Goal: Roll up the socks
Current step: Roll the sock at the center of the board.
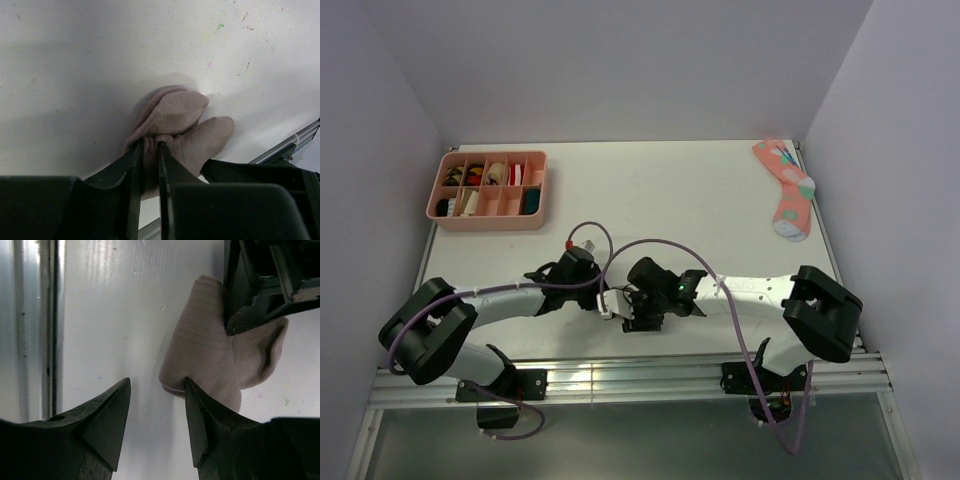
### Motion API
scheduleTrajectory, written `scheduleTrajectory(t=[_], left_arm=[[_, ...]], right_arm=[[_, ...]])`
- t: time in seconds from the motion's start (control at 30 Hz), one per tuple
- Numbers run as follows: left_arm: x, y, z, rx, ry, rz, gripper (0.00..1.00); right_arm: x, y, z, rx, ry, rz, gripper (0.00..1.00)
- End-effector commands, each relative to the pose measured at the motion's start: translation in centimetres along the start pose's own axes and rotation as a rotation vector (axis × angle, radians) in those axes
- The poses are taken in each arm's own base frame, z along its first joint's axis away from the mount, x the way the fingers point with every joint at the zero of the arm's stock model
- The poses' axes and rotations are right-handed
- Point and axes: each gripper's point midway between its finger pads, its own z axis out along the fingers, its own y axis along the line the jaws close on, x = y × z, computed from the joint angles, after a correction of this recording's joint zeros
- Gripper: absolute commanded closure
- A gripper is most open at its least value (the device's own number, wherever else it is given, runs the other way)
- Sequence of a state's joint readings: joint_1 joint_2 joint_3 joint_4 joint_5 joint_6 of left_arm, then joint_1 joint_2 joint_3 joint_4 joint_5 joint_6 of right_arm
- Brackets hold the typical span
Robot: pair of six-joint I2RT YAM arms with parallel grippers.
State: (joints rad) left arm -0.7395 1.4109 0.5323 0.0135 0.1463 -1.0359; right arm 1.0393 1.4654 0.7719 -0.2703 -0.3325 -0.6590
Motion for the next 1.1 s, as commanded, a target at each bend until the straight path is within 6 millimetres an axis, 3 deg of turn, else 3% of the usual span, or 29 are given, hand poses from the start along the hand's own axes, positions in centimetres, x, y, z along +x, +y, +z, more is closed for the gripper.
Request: scheduleTrajectory(t=[0.0, 0.2, 0.37, 0.57, 0.8, 1.07], left_arm=[[2.3, 3.6, 0.1, -0.123, 0.096, 0.026, 1.00], [2.5, 3.8, 0.2, -0.112, 0.103, 0.026, 1.00], [2.5, 3.9, 0.3, -0.115, 0.109, 0.029, 1.00], [2.7, 4.1, 0.6, -0.115, 0.116, 0.026, 1.00], [2.7, 4.1, 0.6, -0.114, 0.116, 0.022, 1.00], [2.7, 4.1, 0.5, -0.109, 0.113, 0.021, 1.00]], right_arm=[[-1.9, -2.7, 0.3, 0.111, -0.011, -0.005, 0.45], [-1.7, -4.3, 0.6, 0.195, 0.009, 0.032, 0.46], [-2.9, -4.9, -0.9, 0.250, -0.050, 0.014, 0.44], [-3.2, -3.6, -1.4, 0.209, -0.080, -0.026, 0.43], [-2.7, -2.2, -0.2, 0.144, -0.039, -0.022, 0.43], [-2.2, -2.1, 0.8, 0.115, 0.014, 0.013, 0.41]])
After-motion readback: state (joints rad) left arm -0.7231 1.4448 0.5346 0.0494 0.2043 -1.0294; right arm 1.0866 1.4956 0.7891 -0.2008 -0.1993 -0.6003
